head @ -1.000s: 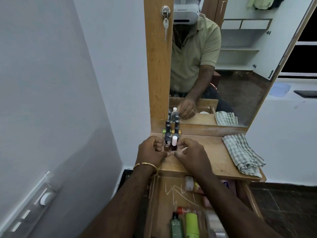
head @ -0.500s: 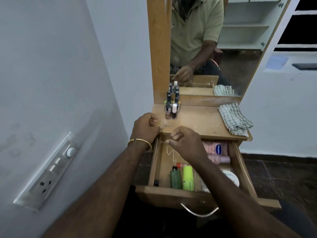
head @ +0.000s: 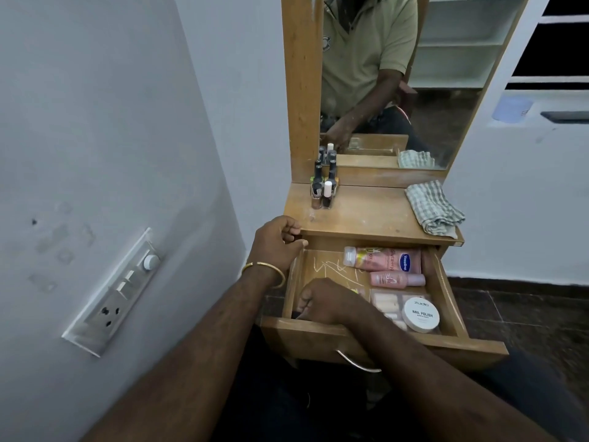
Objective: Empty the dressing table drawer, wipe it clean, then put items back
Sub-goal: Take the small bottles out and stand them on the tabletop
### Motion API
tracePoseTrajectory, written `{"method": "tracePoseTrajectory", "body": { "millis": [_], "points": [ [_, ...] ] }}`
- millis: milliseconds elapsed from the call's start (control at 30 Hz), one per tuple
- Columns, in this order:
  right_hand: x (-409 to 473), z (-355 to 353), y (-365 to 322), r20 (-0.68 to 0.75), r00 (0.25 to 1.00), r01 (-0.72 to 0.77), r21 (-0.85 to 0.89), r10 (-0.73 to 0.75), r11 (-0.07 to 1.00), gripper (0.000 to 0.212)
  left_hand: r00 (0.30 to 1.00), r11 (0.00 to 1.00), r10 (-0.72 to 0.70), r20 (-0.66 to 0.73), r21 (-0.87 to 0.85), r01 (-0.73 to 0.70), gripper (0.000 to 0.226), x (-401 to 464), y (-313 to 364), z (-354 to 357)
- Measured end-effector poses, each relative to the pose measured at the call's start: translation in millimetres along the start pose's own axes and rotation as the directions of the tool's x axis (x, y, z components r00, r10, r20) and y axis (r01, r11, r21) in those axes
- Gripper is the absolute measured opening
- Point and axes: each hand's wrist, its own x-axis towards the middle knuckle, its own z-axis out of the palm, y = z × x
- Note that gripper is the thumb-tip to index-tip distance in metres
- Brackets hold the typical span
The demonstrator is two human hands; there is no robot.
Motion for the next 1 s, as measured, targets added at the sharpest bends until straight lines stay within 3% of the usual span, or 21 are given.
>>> {"method": "tracePoseTrajectory", "body": {
  "millis": [333,533,667,800,1000],
  "points": [
    [0.7,-4.7,3.8,-0.079,0.997,0.003,0.003,-0.003,1.0,0.02,1.0,0.999,0.028,0.008,-0.017,-0.028,0.022,5.9,0.4,2.5],
    [-9.4,-40.5,2.7,-0.315,0.949,0.049,0.058,-0.028,0.997,0.02,0.994,0.997,0.082,0.076,-0.012,-0.081,0.037,12.0,-9.6,6.0],
    [-9.7,-58.9,4.6,-0.493,0.87,0.033,0.092,0.016,0.995,0.015,0.968,0.996,0.084,0.237,-0.022,-0.081,0.044,8.7,-14.1,7.7],
    [-8.1,-66.0,8.9,-0.554,0.832,0.051,0.143,0.037,0.988,0.01,0.922,0.997,0.077,0.38,-0.024,-0.073,0.038,5.2,-12.2,10.2],
    [-8.4,-67.8,8.8,-0.549,0.835,0.151,0.311,0.047,0.938,0.007,0.952,0.997,0.077,0.297,-0.033,-0.071,0.032,6.4,-10.8,18.1]
  ]
}}
